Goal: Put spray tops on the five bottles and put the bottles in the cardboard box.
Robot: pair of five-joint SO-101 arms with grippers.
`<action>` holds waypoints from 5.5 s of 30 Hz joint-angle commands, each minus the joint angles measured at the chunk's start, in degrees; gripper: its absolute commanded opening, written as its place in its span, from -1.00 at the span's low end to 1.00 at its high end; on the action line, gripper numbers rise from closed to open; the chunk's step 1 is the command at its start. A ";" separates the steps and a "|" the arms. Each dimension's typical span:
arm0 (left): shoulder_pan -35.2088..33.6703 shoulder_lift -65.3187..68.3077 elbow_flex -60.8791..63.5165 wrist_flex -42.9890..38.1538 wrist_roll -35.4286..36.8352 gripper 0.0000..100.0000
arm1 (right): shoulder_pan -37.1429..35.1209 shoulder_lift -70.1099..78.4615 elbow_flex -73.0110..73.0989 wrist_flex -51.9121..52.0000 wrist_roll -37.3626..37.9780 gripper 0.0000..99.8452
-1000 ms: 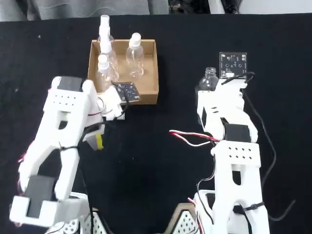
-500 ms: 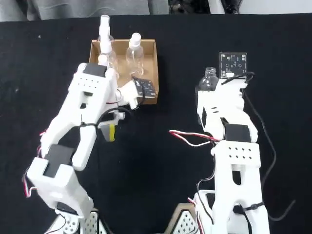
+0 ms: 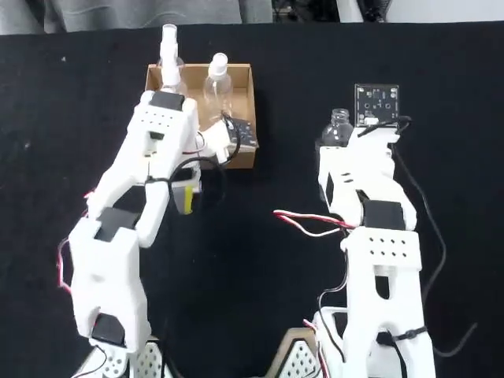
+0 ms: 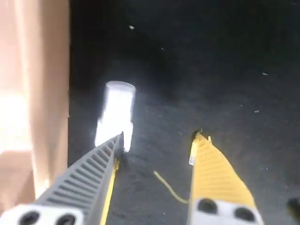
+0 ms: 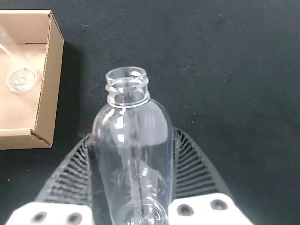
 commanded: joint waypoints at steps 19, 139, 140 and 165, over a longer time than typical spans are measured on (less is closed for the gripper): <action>-0.57 5.89 -5.14 4.84 -0.44 -0.80 | 0.88 -2.24 -0.75 -1.58 0.26 -0.97; -0.92 -36.04 17.10 7.21 22.42 -0.94 | -0.35 -2.42 -0.40 -1.14 1.93 -0.98; -1.01 -37.10 18.42 5.63 23.56 -0.94 | -0.35 -2.42 -0.40 -1.14 1.93 -0.98; -0.48 -70.59 51.56 -20.22 39.74 -0.94 | -0.35 -2.51 -0.84 0.44 2.20 -0.98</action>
